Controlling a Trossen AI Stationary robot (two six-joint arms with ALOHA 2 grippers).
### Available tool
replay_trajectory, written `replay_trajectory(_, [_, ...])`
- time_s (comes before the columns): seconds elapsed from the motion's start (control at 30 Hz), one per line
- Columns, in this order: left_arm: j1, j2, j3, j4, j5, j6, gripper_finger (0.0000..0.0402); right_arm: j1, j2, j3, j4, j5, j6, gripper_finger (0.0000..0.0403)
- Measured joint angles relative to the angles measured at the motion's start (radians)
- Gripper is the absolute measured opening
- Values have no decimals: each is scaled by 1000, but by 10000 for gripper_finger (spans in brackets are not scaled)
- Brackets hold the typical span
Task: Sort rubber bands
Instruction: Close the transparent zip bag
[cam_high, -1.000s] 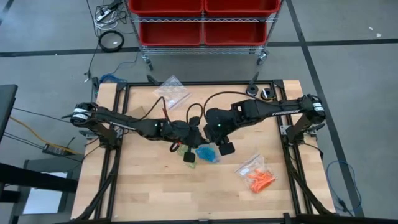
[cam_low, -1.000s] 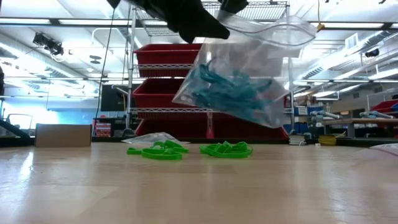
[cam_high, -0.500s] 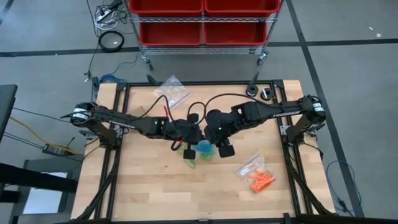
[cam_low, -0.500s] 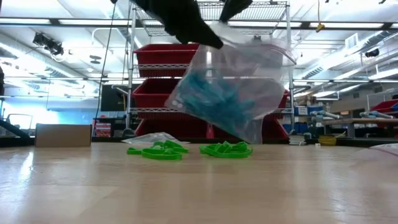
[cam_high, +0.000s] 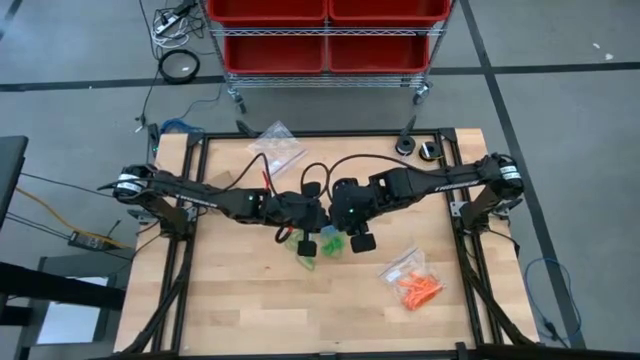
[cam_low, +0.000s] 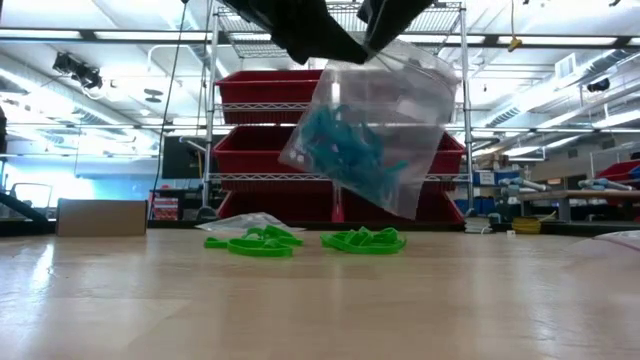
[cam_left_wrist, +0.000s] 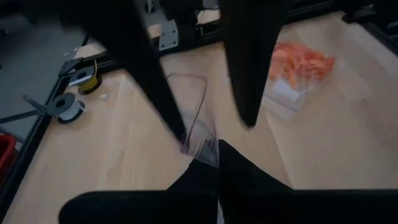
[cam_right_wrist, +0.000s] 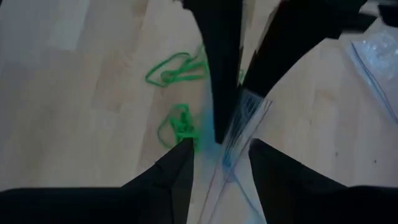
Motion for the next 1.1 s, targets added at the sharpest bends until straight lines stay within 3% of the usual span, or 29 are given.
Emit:
replay_trajectory(0.63, [-31, 0, 0, -14, 19, 26, 1, -12, 0, -17, 12, 8, -84, 86])
replay_trajectory(1.1, [-31, 0, -1, 3, 18, 29, 1, -23, -2, -17, 19, -104, -91, 64])
